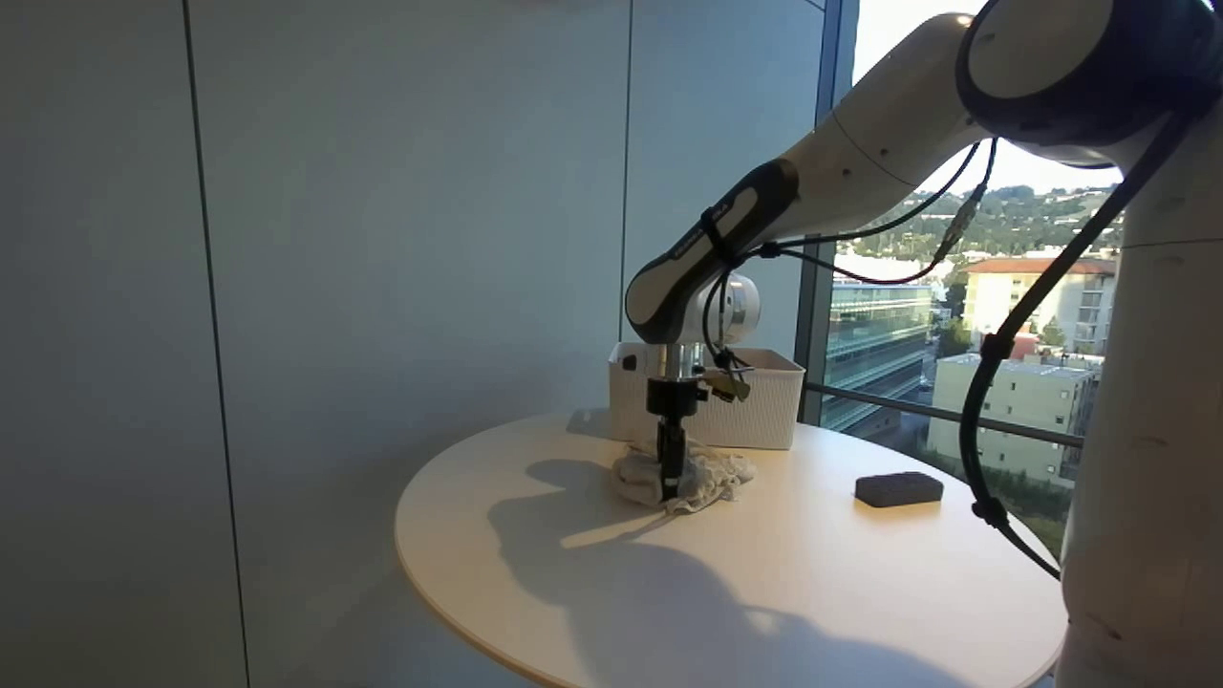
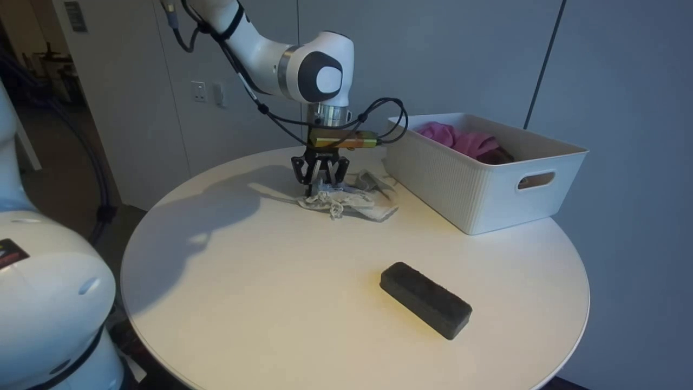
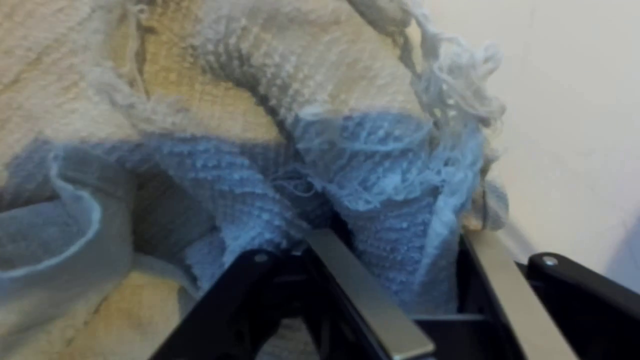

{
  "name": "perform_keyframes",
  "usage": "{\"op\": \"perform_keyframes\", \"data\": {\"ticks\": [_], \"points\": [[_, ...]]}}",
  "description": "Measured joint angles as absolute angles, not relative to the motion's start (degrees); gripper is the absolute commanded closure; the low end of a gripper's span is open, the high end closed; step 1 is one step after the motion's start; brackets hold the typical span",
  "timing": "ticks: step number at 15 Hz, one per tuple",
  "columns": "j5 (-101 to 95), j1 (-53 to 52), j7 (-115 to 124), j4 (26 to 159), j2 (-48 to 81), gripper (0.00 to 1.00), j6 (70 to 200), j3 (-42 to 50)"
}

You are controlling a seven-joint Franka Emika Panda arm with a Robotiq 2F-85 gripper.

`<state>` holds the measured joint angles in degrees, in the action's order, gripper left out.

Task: Remove the white towel from the box, use it to wipe the table and then remove the rest of the towels from the box and put them on the table

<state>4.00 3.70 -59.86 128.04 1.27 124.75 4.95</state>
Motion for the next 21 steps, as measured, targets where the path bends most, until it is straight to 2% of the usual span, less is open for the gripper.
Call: {"op": "perform_keyframes", "data": {"ticks": [3,4,8,15,21], "points": [[7.4,3.64,-67.11,127.93,0.93,0.84,119.91,4.23],[7.69,3.5,-68.87,128.03,0.72,0.81,118.09,3.69],[7.71,2.62,-71.21,126.88,1.63,0.8,111.16,2.1],[7.64,6.24,-65.42,120.93,5.23,0.81,119.55,5.84],[7.68,12.69,-59.49,114.68,8.25,0.82,120.0,10.56]]}}
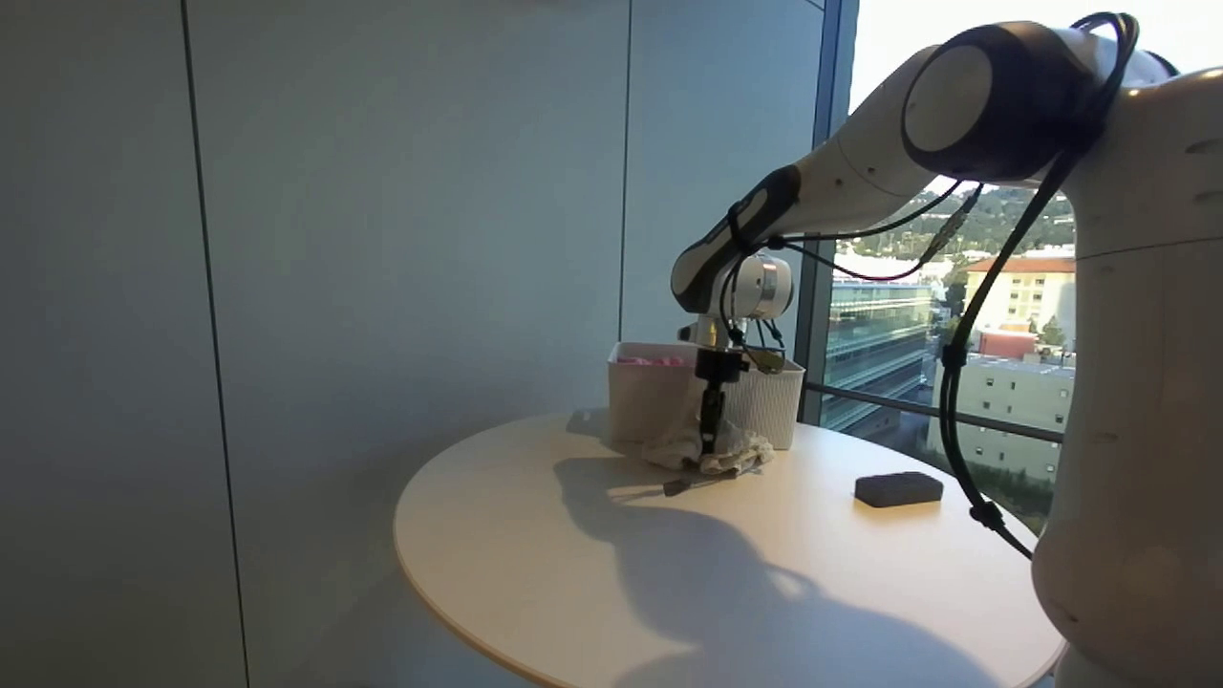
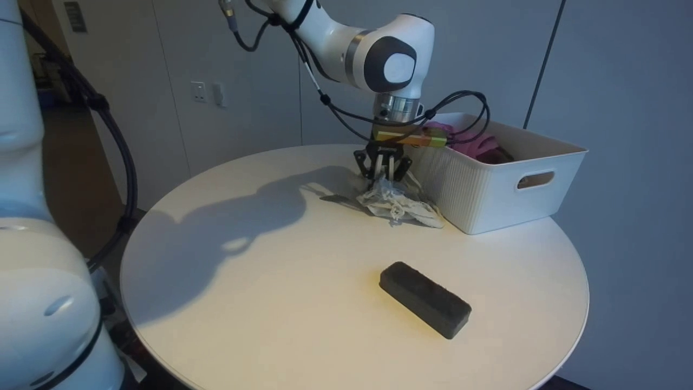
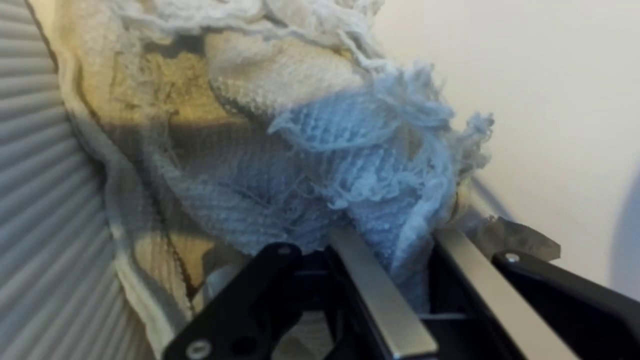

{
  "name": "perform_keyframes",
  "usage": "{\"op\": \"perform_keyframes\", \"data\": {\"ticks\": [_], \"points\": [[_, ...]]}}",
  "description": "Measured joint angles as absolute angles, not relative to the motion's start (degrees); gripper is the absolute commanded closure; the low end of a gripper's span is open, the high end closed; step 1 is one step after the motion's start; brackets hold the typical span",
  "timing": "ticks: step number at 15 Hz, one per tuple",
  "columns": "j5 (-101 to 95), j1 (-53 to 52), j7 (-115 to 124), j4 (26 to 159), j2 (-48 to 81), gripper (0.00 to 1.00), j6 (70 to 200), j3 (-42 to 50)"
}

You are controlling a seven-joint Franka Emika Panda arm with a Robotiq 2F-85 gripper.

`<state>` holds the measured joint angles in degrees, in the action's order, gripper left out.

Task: Remove the white towel from the box, use it to wipe the table and then remove the rest of the towels from the box and put them on the table

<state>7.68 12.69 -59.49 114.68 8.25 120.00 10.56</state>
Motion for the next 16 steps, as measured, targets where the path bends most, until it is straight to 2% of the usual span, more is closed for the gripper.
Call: {"op": "perform_keyframes", "data": {"ticks": [11,16], "points": [[5.52,5.65,-64.7,116.73,8.21,0.82,100.98,0.97],[-0.88,4.35,-62.79,115.4,8.86,0.82,104.02,1.08]]}}
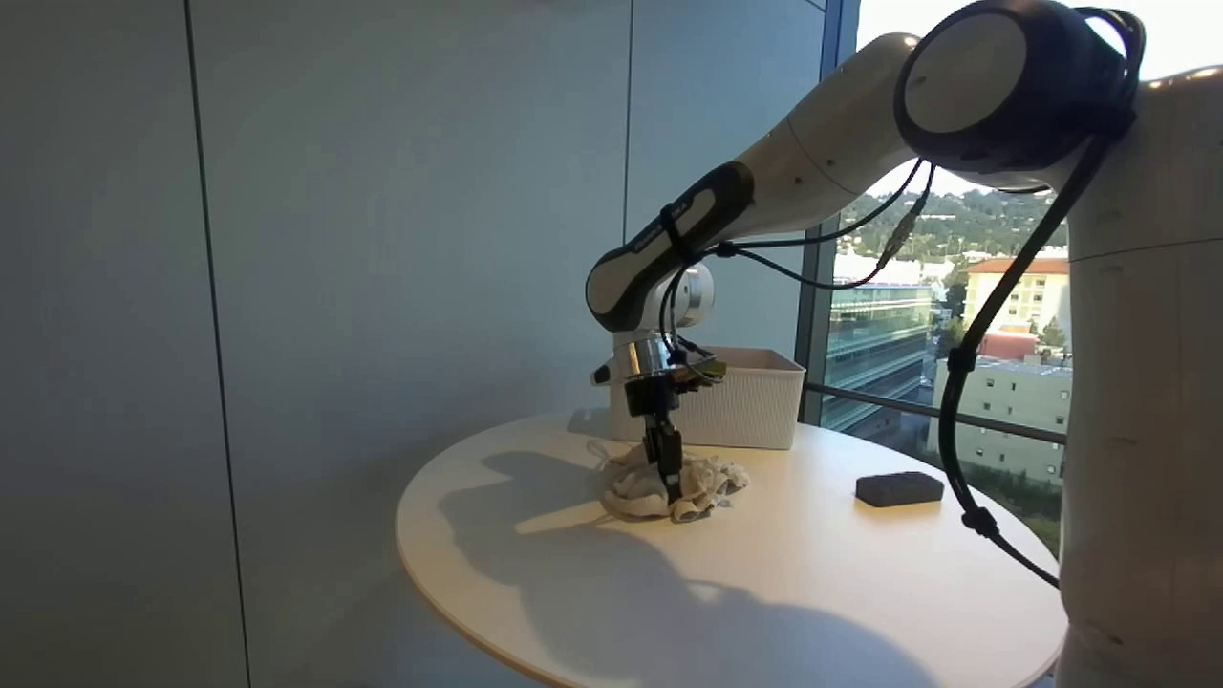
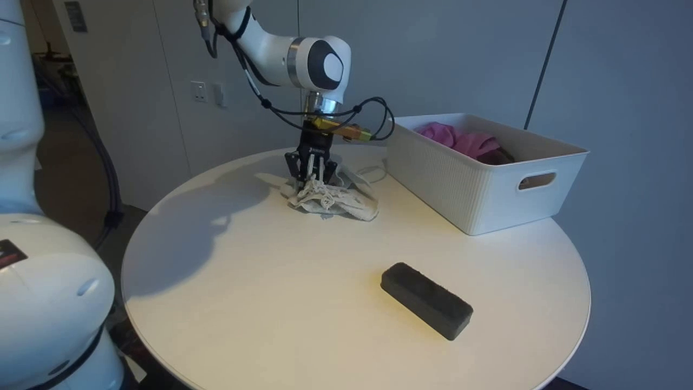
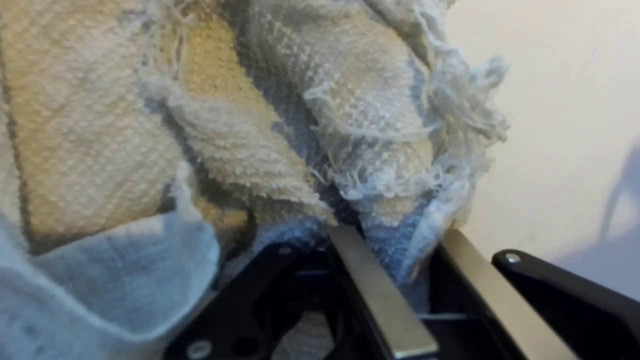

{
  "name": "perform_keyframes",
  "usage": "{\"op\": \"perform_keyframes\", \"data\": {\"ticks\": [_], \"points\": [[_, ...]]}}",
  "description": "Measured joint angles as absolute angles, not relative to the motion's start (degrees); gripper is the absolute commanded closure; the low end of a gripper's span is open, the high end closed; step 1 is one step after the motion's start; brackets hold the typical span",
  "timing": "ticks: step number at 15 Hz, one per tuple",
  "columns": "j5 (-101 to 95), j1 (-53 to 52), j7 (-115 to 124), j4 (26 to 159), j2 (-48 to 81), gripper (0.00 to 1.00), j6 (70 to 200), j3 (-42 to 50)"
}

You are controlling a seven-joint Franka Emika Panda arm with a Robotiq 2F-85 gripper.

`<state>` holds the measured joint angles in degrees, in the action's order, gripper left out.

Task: Remove the white towel from the box, use it to wipe the table and then remove the rest of the towels from the box and put them on the table

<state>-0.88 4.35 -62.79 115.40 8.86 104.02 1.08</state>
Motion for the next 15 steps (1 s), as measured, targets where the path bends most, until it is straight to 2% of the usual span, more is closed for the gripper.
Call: {"op": "perform_keyframes", "data": {"ticks": [8,15], "points": [[2.17,10.22,-54.1,104.81,14.75,0.82,113.96,5.98],[1.55,10.29,-52.28,104.26,17.02,0.81,108.5,3.59]]}}
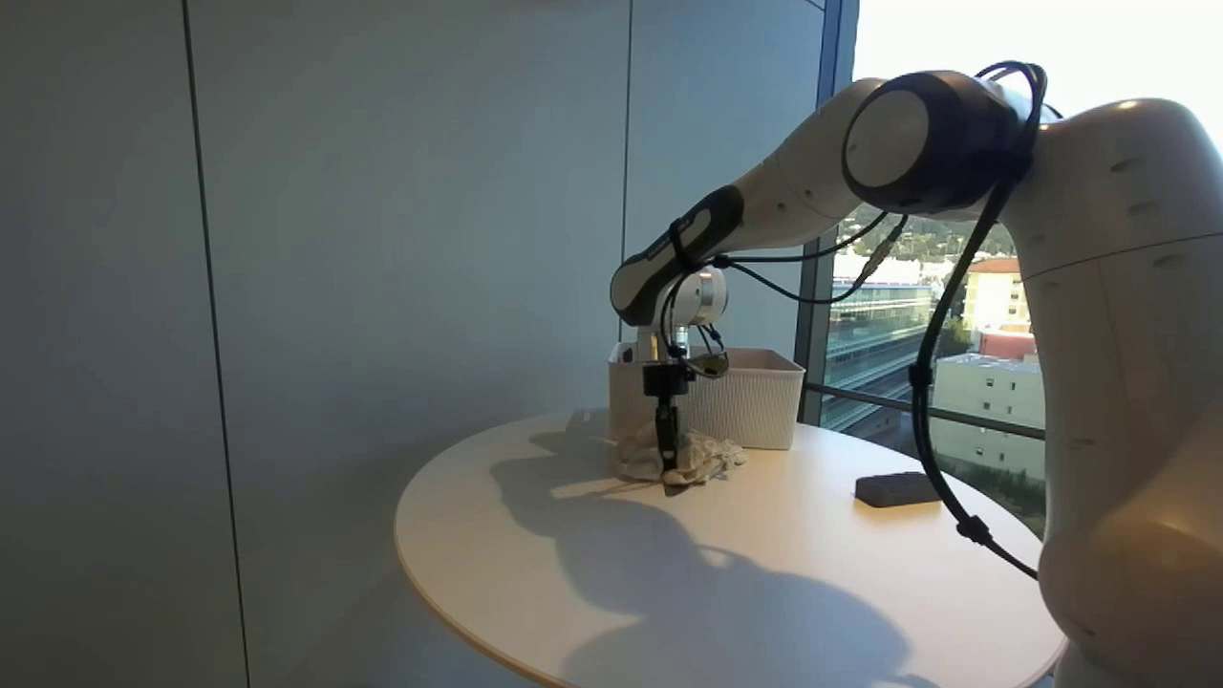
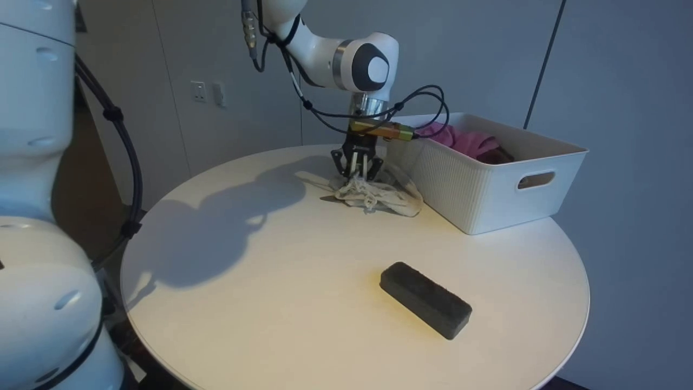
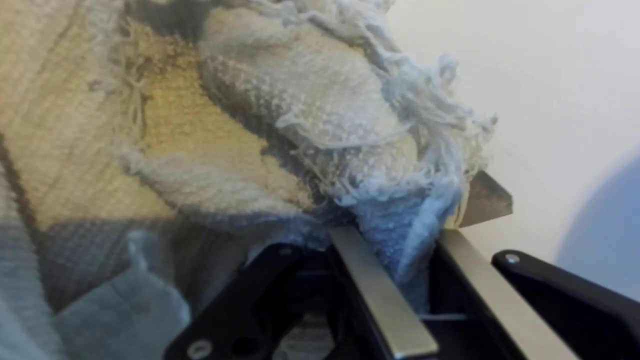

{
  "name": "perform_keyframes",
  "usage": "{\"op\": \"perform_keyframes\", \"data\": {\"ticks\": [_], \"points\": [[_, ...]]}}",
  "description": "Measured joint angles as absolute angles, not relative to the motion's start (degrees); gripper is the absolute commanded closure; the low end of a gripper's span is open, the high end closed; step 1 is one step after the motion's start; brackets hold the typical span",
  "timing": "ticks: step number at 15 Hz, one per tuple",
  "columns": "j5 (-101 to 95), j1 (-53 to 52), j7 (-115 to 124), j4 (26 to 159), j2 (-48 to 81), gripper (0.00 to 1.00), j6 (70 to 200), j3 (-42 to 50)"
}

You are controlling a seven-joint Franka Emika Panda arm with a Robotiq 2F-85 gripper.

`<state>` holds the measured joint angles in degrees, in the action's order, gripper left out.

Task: Remove the white towel from the box, use it to wipe the table and then remove the rest of the towels from the box and put them on the table

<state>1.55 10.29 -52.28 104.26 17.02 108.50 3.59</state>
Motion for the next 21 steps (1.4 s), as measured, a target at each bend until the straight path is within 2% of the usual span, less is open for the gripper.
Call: {"op": "perform_keyframes", "data": {"ticks": [10,21], "points": [[-2.6,5.8,-65.67,113.82,9.52,0.82,105.48,-0.35],[-9.72,-3.48,-63.71,115.34,3.94,0.81,125.09,-5.56]]}}
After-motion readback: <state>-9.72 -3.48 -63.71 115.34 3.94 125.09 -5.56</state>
